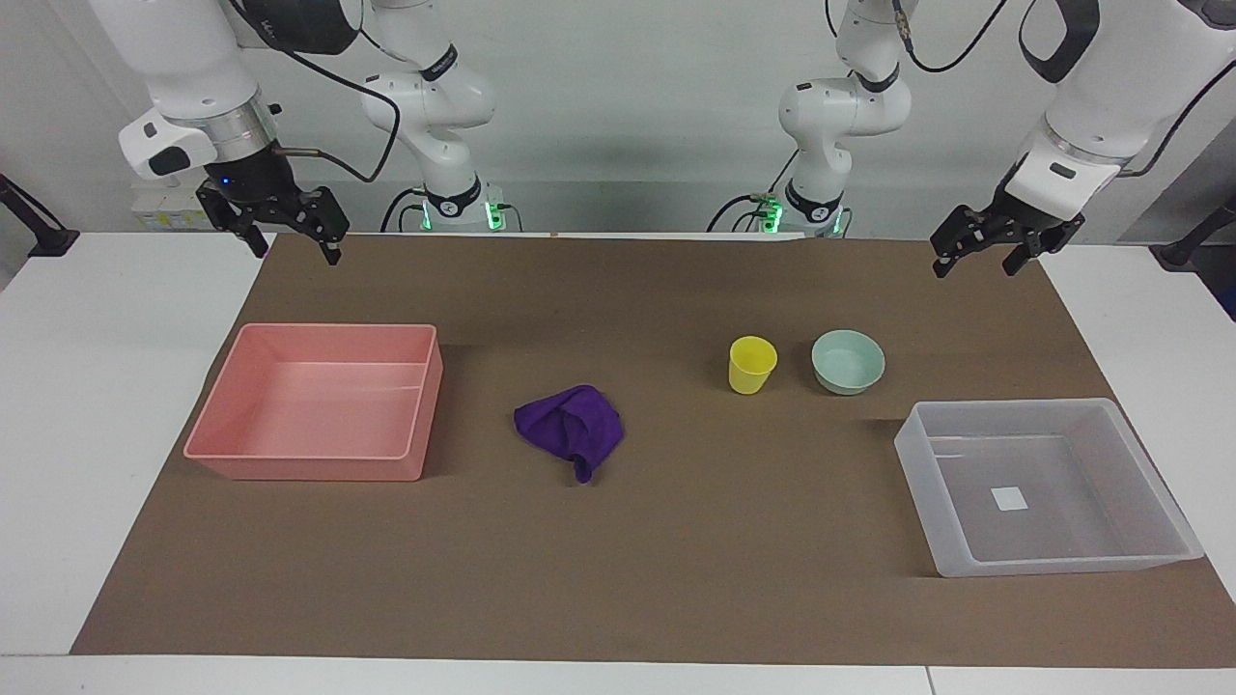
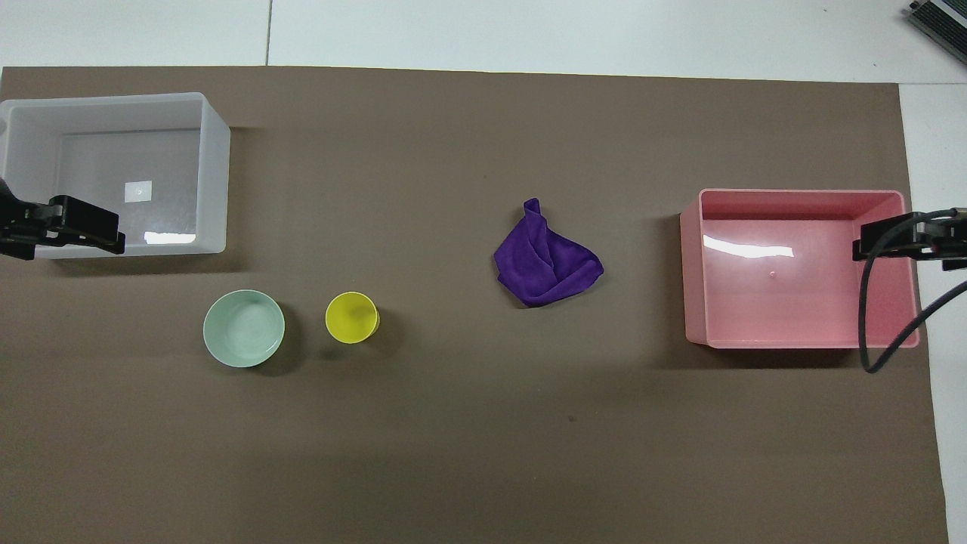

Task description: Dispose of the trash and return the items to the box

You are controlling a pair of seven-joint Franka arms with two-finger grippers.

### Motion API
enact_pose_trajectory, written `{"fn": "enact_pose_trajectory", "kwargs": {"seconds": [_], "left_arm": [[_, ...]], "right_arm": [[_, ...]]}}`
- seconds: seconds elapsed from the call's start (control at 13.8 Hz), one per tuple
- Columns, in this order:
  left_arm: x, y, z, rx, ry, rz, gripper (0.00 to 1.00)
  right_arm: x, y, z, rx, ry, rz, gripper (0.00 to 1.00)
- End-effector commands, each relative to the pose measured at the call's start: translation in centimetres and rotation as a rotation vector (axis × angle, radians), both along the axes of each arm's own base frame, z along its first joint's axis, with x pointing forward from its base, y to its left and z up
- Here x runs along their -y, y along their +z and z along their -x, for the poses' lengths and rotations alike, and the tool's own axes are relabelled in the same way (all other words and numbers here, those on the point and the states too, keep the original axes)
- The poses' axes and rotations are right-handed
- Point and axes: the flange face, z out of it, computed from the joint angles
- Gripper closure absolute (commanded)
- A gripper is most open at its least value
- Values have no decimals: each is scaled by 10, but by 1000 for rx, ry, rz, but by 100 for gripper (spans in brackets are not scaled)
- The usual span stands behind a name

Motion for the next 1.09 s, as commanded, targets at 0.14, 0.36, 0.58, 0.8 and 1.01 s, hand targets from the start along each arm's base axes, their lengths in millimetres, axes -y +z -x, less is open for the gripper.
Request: {"fn": "enact_pose_trajectory", "kwargs": {"seconds": [0.14,0.36,0.58,0.8,1.01], "left_arm": [[-4,2,7,-20,-12,-17,0],[-1,-2,9,-41,-13,-18,0],[4,-4,10,-51,-22,-19,0],[2,-4,11,-49,-17,-18,0],[-3,-21,15,-109,-3,-9,0]], "right_arm": [[0,0,6,-10,15,-13,0],[0,0,5,-7,16,-11,0],[-6,-1,5,-6,21,-11,0],[-25,-6,-1,34,51,-7,0],[-66,-24,-18,85,82,-4,0]]}}
